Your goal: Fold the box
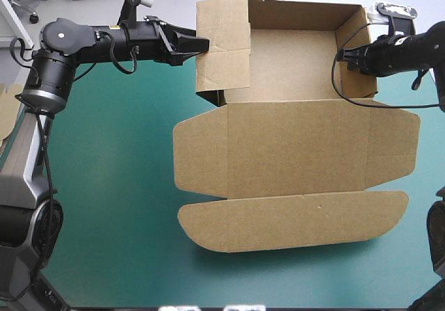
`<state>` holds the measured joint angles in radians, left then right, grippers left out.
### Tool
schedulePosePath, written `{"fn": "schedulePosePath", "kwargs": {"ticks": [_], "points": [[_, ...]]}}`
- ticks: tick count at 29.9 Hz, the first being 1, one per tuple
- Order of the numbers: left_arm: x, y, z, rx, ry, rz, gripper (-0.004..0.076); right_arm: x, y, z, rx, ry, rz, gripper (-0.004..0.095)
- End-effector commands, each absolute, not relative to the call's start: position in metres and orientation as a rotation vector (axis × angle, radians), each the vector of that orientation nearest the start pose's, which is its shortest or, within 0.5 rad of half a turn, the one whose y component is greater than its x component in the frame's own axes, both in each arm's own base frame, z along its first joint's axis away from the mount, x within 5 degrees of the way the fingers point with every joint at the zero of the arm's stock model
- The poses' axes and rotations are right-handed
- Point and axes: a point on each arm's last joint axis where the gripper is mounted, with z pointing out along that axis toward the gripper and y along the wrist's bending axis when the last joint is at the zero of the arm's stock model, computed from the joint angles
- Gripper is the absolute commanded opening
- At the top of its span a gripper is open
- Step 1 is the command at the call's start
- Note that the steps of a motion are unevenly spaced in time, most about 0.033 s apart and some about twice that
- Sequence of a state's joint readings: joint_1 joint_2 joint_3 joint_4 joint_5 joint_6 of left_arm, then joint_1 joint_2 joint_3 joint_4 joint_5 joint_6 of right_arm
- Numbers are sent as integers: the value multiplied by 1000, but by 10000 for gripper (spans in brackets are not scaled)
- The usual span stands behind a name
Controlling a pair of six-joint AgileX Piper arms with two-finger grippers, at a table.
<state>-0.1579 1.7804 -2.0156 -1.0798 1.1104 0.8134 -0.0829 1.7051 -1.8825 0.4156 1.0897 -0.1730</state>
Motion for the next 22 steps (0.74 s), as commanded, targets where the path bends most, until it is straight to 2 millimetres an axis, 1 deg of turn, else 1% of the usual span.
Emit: {"fn": "schedulePosePath", "kwargs": {"ticks": [1,2,4,5,7,9,15,17,20,22], "points": [[338,-129,505,861,1664,-785,380,362,9,456,-26,2172,453,-30],[338,-125,509,873,1667,-684,380,363,9,457,-24,2166,452,-30],[337,-118,518,863,1661,-570,380,363,9,457,-22,2160,453,-30],[336,-111,523,839,1669,-488,380,363,9,457,-22,2157,453,-30],[333,-101,532,794,1676,-397,380,363,9,457,-21,2155,446,-30],[330,-87,538,735,1698,-311,380,363,9,457,-23,2154,441,-30],[324,-44,550,583,1717,-211,380,364,8,458,-20,2146,437,-30],[323,-28,552,527,1726,-150,380,364,8,458,-20,2146,437,-30],[325,-5,551,438,1751,-78,380,364,8,458,-18,2147,438,-30],[328,9,546,402,1774,-30,380,364,9,458,-16,2144,452,-30]]}}
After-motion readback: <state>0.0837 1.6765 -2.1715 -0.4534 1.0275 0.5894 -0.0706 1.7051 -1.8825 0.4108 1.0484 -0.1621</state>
